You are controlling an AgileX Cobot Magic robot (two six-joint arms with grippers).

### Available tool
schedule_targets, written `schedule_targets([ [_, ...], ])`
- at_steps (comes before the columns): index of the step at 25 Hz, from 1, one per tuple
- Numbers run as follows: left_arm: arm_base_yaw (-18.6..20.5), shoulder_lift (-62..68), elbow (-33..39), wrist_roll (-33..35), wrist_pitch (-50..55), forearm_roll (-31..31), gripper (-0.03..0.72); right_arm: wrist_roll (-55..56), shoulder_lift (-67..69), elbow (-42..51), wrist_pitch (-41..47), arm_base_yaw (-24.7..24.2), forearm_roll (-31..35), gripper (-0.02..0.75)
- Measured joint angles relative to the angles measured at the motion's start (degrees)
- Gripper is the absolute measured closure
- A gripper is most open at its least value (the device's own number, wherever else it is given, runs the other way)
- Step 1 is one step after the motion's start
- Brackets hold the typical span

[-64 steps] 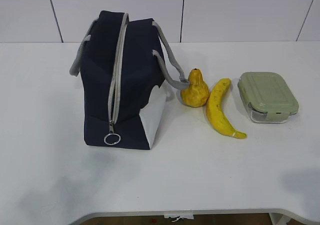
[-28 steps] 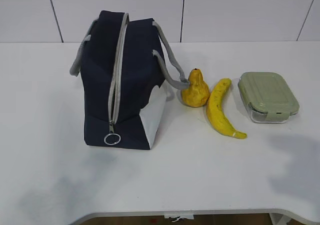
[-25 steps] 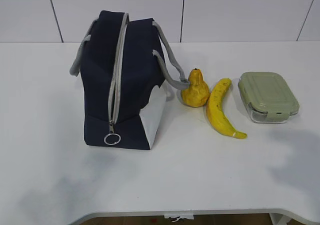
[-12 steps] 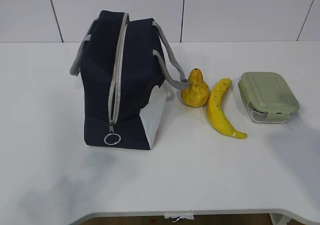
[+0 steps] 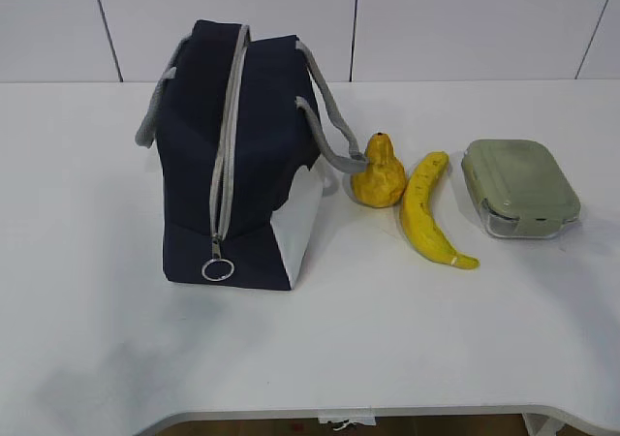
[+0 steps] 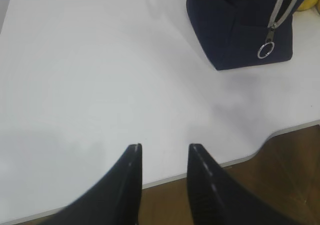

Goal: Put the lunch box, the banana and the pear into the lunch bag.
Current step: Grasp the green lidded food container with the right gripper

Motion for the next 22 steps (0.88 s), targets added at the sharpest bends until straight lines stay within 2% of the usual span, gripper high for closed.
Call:
schedule_targets([
  [3, 0.0, 0.0, 0.0, 0.0, 0.0, 0.0, 0.449, 0.1, 2.4, -2.9, -0.4, -2.8, 0.7, 0.445],
  [7, 0.0, 0.0, 0.0, 0.0, 0.0, 0.0, 0.449, -4.1, 4.9, -6.6, -0.6, -10.4, 5.0, 0.445],
  [13, 0.0, 0.0, 0.0, 0.0, 0.0, 0.0, 0.449, -15.2, 7.8, -8.0, -2.3, -21.0, 16.8, 0.445],
  [17, 0.0, 0.0, 0.0, 0.0, 0.0, 0.0, 0.449, -24.9, 10.0, -9.4, -3.7, -25.0, 24.9, 0.447],
  [22, 0.0, 0.0, 0.0, 0.0, 0.0, 0.0, 0.449, -41.2, 16.5, -12.9, -4.1, -29.3, 41.0, 0.469],
])
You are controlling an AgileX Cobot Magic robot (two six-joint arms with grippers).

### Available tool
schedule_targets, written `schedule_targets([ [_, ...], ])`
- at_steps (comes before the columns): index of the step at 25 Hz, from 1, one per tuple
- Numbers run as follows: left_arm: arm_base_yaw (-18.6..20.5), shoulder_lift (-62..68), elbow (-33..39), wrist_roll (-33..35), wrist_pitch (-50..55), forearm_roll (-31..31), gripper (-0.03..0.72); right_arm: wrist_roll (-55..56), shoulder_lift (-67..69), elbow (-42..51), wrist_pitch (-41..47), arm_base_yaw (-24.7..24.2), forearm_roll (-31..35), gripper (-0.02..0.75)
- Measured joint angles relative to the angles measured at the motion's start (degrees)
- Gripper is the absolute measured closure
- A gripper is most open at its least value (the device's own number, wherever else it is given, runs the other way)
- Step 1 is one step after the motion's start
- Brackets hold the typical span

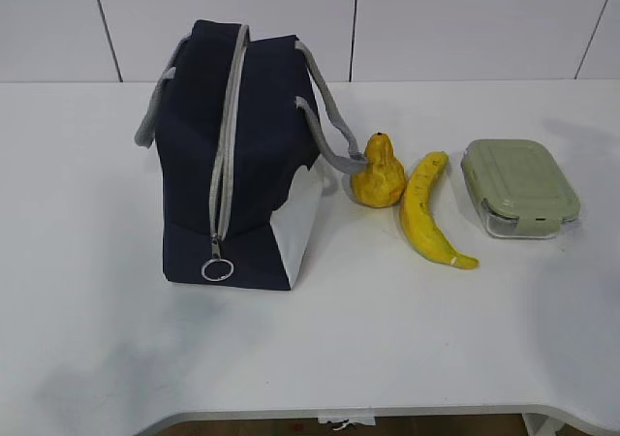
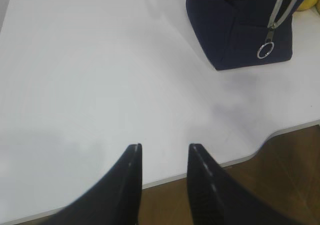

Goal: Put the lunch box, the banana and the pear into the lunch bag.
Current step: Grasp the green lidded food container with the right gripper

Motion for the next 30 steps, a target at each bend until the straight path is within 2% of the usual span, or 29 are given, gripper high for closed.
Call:
schedule_targets([
  [1, 0.0, 0.0, 0.0, 0.0, 0.0, 0.0, 0.449, -5.3, 2.5, -1.1, 0.6, -1.2, 5.8, 0.475],
  [4, 0.0, 0.0, 0.0, 0.0, 0.0, 0.0, 0.449, -14.7, 8.9, -4.0, 4.1, -3.7, 15.7, 0.481],
  [8, 0.0, 0.0, 0.0, 0.0, 0.0, 0.0, 0.449, -24.4, 17.6, -8.6, 12.7, -6.6, 26.6, 0.481],
  [10, 0.0, 0.0, 0.0, 0.0, 0.0, 0.0, 0.449, -26.7, 20.2, -10.2, 15.9, -7.2, 29.4, 0.481],
  [11, 0.0, 0.0, 0.0, 0.0, 0.0, 0.0, 0.449, -29.6, 23.9, -12.8, 20.3, -7.5, 32.8, 0.481],
  [13, 0.0, 0.0, 0.0, 0.0, 0.0, 0.0, 0.449, -31.7, 26.8, -15.1, 22.3, -7.5, 35.9, 0.481],
  [19, 0.0, 0.0, 0.0, 0.0, 0.0, 0.0, 0.449, -35.1, 34.1, -21.4, 22.6, -7.5, 42.2, 0.481],
  [26, 0.0, 0.0, 0.0, 0.0, 0.0, 0.0, 0.449, -35.2, 35.6, -22.7, 22.6, -7.5, 42.8, 0.476],
  [28, 0.0, 0.0, 0.0, 0.0, 0.0, 0.0, 0.449, -35.2, 35.8, -22.7, 22.6, -7.5, 42.8, 0.428],
  [30, 0.0, 0.0, 0.0, 0.0, 0.0, 0.0, 0.449, -35.2, 36.1, -22.7, 22.8, -7.5, 42.9, 0.321],
])
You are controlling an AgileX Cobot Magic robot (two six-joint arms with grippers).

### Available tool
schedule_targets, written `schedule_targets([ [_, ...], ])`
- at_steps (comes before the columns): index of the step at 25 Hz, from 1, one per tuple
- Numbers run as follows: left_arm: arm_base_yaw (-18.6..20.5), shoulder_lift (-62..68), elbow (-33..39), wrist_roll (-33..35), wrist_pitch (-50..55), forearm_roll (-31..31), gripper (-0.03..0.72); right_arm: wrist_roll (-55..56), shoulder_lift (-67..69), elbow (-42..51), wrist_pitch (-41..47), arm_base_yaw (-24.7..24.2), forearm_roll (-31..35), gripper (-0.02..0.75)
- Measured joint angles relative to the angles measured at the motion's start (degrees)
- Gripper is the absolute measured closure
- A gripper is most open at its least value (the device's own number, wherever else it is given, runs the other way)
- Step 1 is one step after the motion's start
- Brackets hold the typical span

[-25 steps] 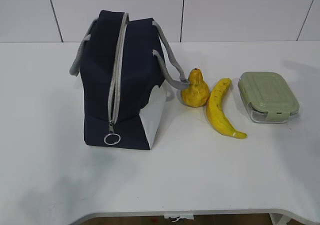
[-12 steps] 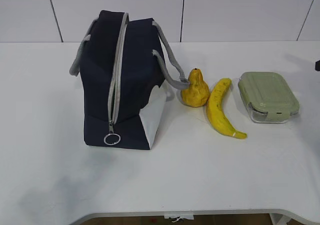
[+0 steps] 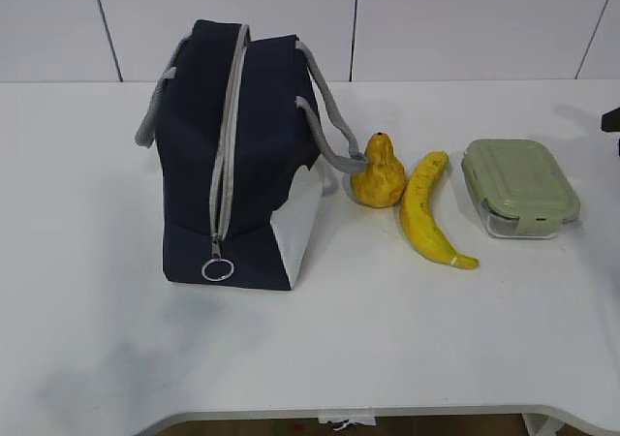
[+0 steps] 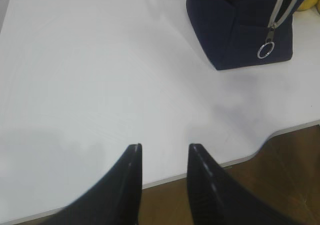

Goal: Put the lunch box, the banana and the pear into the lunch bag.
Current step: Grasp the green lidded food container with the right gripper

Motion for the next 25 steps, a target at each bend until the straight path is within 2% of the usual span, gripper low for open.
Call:
schedule_targets([
  [1, 0.0, 0.0, 0.0, 0.0, 0.0, 0.0, 0.449, 0.0, 0.2, 0.0, 0.0, 0.0, 0.0, 0.311],
  [2, 0.0, 0.0, 0.0, 0.0, 0.0, 0.0, 0.449, 0.0, 1.1, 0.0, 0.0, 0.0, 0.2, 0.231],
  [3, 0.0, 0.0, 0.0, 0.0, 0.0, 0.0, 0.449, 0.0, 1.6, 0.0, 0.0, 0.0, 0.3, 0.231],
  [4, 0.0, 0.0, 0.0, 0.0, 0.0, 0.0, 0.449, 0.0, 2.7, 0.0, 0.0, 0.0, 0.4, 0.169],
  [5, 0.0, 0.0, 0.0, 0.0, 0.0, 0.0, 0.449, 0.0, 3.7, 0.0, 0.0, 0.0, 0.5, 0.148],
  [8, 0.0, 0.0, 0.0, 0.0, 0.0, -0.1, 0.449, 0.0, 6.7, 0.0, 0.0, 0.4, 0.4, 0.132],
  [25, 0.0, 0.0, 0.0, 0.0, 0.0, -0.1, 0.449, -3.5, 10.9, -1.3, -0.2, 5.7, 2.9, 0.145],
])
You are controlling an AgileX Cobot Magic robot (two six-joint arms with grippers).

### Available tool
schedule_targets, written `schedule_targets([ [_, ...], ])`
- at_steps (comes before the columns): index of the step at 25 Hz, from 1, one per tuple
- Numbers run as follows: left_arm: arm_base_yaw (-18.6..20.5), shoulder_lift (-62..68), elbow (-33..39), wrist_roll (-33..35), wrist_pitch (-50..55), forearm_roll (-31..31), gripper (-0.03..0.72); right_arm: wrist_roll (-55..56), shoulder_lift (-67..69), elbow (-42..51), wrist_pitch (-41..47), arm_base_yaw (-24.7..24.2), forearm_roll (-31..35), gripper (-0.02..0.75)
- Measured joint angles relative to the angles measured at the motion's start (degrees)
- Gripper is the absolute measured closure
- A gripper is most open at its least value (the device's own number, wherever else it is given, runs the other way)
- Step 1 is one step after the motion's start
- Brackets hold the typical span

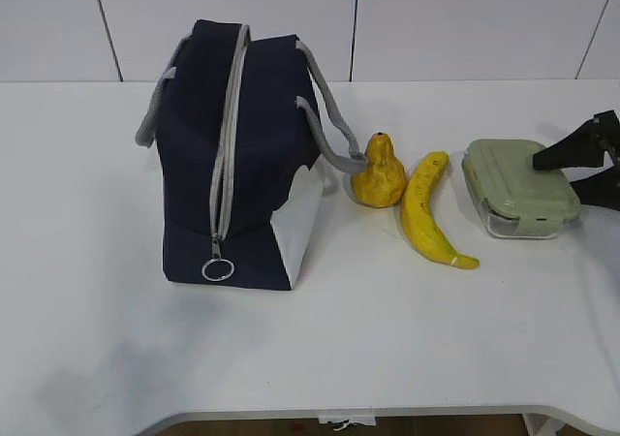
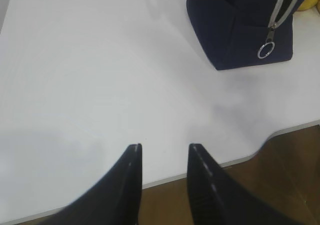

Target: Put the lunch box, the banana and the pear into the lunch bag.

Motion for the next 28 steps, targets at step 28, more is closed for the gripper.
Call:
schedule_targets([
  [28, 0.0, 0.0, 0.0, 0.0, 0.0, 0.0, 0.449, -1.2, 0.7, -0.1, 0.1, 0.2, 1.7, 0.385],
])
